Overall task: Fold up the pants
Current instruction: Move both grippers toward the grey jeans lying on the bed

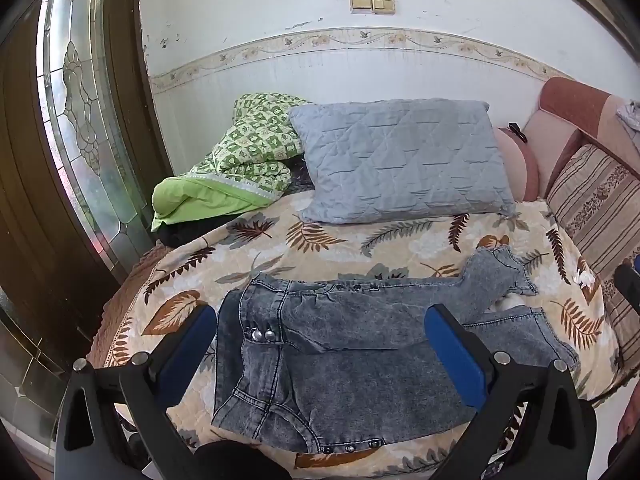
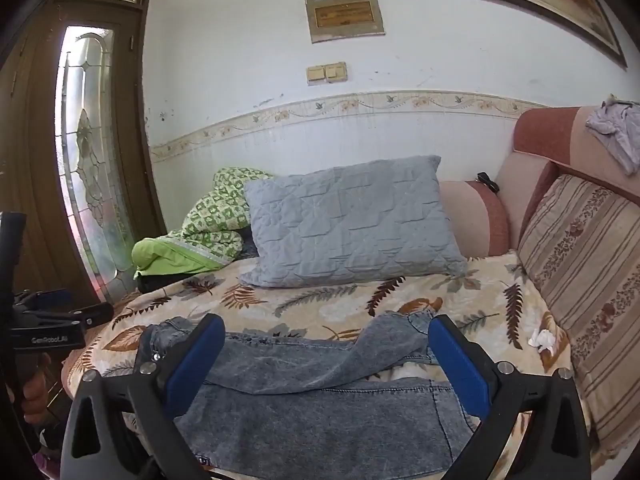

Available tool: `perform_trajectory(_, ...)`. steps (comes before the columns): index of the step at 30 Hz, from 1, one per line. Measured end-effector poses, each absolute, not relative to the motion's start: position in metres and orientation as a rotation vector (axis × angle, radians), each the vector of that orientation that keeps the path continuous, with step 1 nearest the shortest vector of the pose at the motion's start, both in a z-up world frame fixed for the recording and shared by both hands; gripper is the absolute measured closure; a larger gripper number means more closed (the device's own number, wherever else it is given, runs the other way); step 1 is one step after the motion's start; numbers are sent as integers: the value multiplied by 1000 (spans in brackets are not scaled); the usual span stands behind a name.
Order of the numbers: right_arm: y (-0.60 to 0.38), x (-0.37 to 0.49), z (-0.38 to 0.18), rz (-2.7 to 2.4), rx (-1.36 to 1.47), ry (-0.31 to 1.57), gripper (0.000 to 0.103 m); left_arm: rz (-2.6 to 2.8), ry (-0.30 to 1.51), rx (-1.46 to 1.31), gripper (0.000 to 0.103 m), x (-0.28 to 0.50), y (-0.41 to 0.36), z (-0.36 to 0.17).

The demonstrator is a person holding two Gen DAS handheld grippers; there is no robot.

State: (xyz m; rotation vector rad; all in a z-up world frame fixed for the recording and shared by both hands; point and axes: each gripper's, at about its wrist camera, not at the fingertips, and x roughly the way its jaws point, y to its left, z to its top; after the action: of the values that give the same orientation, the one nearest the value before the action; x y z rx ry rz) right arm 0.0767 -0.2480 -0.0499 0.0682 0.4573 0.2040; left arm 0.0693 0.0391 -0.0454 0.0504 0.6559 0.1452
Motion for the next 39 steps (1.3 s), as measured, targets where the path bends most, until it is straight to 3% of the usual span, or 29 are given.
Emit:
perform_trajectory(10, -238, 96, -40, 118, 51, 559, 0, 123, 678, 79, 0, 68, 28, -55)
perform_trajectory(39, -229, 130, -41, 137, 22, 568, 0, 127, 778, 120, 0, 95, 30, -88)
